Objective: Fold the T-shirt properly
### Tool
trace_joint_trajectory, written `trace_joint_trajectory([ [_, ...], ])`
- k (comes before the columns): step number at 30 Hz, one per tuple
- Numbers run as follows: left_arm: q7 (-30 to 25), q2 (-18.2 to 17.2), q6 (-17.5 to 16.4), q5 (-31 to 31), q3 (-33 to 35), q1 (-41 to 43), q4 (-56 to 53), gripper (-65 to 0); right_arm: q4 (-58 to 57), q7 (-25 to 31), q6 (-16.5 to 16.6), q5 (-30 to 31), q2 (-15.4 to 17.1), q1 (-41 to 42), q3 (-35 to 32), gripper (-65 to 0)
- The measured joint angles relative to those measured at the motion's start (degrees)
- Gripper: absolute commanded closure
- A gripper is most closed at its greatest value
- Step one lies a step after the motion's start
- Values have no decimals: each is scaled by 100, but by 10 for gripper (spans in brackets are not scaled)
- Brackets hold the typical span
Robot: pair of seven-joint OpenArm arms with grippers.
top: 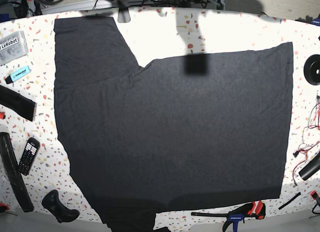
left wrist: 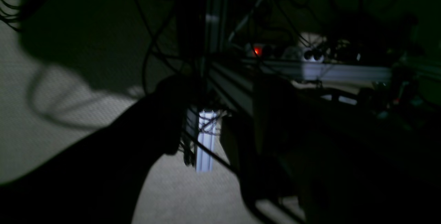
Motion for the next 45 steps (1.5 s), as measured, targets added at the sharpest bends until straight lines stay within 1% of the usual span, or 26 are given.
trace_joint_trajectory([
  [2, 50, -26, -4, 4, 0, 232, 234, -305, 190, -9, 144, 0, 212, -190, 0, -220],
  [3, 57, -68, -59, 4, 0, 363, 378, -305, 310, -11, 179, 2, 304, -284, 2, -220],
  [5, 46, -160, -476, 2, 0, 662, 752, -305, 597, 33, 308, 0, 470, -566, 2, -220],
  [6, 37, -203, -728, 2, 0, 815, 964, -305, 754, 31, 319, 0, 568, -717, 4, -220],
  [8, 33, -282, -1084, -181, 0, 1156, 1405, -305, 1075, 24, 328, 0, 723, -1078, 4, -220],
  [9, 35, -319, -1200, -330, 0, 1335, 1635, -305, 1263, 28, 334, 4, 787, -1268, 0, -220],
  [11, 35, -385, -1322, -614, 0, 1707, 2098, -305, 1646, 4, 396, -9, 931, -1650, -4, -220],
  [15, 68, -599, -1547, -737, 0, 2415, 3034, -305, 2479, -24, 350, -9, 1370, -2352, 2, -220],
  [16, 66, -667, -1698, -745, 0, 2588, 3281, -305, 2712, -2, 348, 28, 1473, -2535, 2, -220],
  [18, 72, -782, -2127, -752, 0, 2946, 3827, -305, 3220, -155, 348, 468, 1670, -2940, 17, -220],
  [20, 72, -914, -2437, -748, 2, 3359, 4433, -305, 3738, -573, 385, 706, 1882, -3407, 120, -220],
  [22, 81, -1003, -2400, -826, 13, 3753, 5031, -305, 4258, -914, 402, 732, 2052, -3930, 323, -220],
  [25, 83, -1165, -2415, -1069, 7, 4323, 5930, -305, 5163, -1329, 367, 706, 2264, -4699, 822, -220],
  [27, 142, -1246, -2411, -1141, 9, 4601, 6492, -305, 5849, -1346, 387, 717, 2323, -5206, 1220, -220],
  [31, 450, -1427, -2426, -1137, 0, 4990, 7488, -305, 7239, -1296, 402, 730, 2299, -6179, 2009, -220],
  [33, 660, -1425, -2422, -1141, -4, 5082, 7890, -305, 7777, -1349, 415, 706, 2306, -6566, 2374, -220],
  [35, 905, -1425, -2446, -1126, 2, 5075, 8231, -305, 8214, -1408, 439, 715, 2308, -6662, 2667, -220],
  [37, 977, -1412, -2441, -1128, 0, 5029, 8522, -305, 8585, -1388, 470, 706, 2319, -6603, 2944, -220],
  [39, 994, -1429, -2444, -1119, 0, 4948, 8747, -305, 8948, -1338, 610, 728, 2337, -6494, 3178, -220],
  [42, 1003, -1547, -2455, -1123, 0, 4723, 9025, -305, 9348, -1375, 732, 715, 2330, -6192, 3401, -220],
  [45, 990, -1628, -2450, -1126, 0, 4426, 9178, -305, 9746, -1453, 704, 706, 2321, -5770, 3541, -220],
])
